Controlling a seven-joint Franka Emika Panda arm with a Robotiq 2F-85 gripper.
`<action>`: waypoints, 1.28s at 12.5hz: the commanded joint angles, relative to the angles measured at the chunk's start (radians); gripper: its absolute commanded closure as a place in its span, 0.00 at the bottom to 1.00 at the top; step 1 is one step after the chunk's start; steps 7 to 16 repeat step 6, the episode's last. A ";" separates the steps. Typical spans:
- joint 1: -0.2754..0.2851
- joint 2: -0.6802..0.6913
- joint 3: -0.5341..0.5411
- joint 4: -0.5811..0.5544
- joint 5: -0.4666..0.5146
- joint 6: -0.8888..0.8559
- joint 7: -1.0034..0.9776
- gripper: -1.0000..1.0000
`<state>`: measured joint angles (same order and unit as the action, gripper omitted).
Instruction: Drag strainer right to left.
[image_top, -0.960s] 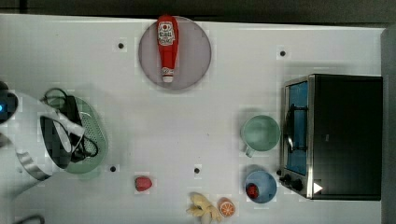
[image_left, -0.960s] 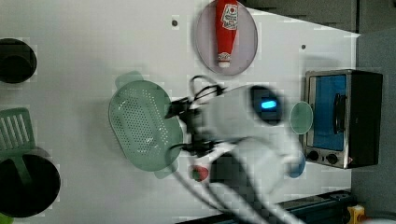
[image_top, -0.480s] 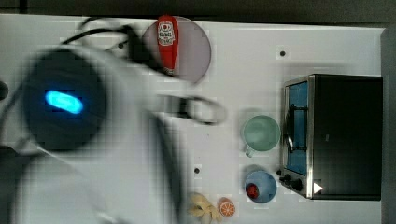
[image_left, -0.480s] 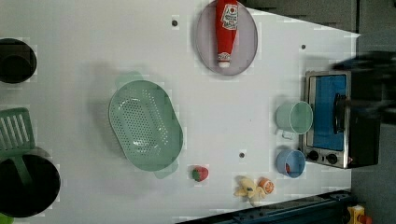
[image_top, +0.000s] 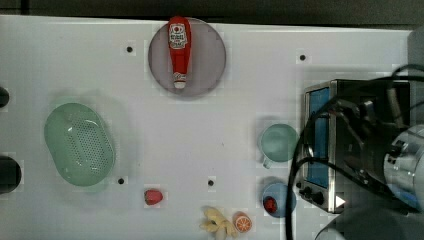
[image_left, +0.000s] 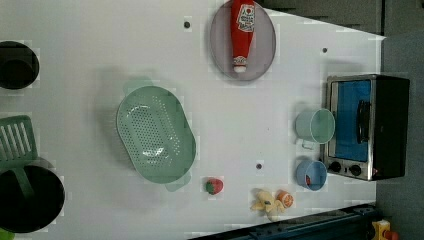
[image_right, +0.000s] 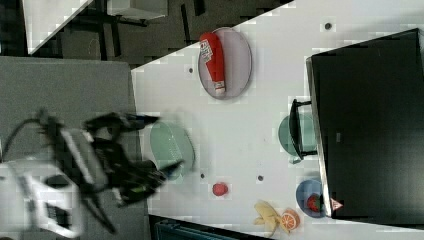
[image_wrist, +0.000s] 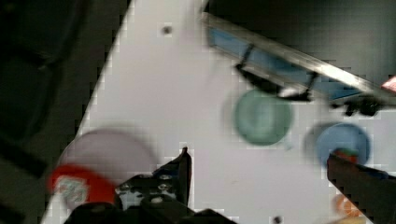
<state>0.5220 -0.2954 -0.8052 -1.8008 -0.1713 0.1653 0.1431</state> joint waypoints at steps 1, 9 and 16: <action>0.123 0.077 0.090 -0.055 0.004 -0.023 -0.097 0.00; 0.124 0.087 0.090 -0.055 0.004 -0.023 -0.097 0.00; 0.124 0.087 0.090 -0.055 0.004 -0.023 -0.097 0.00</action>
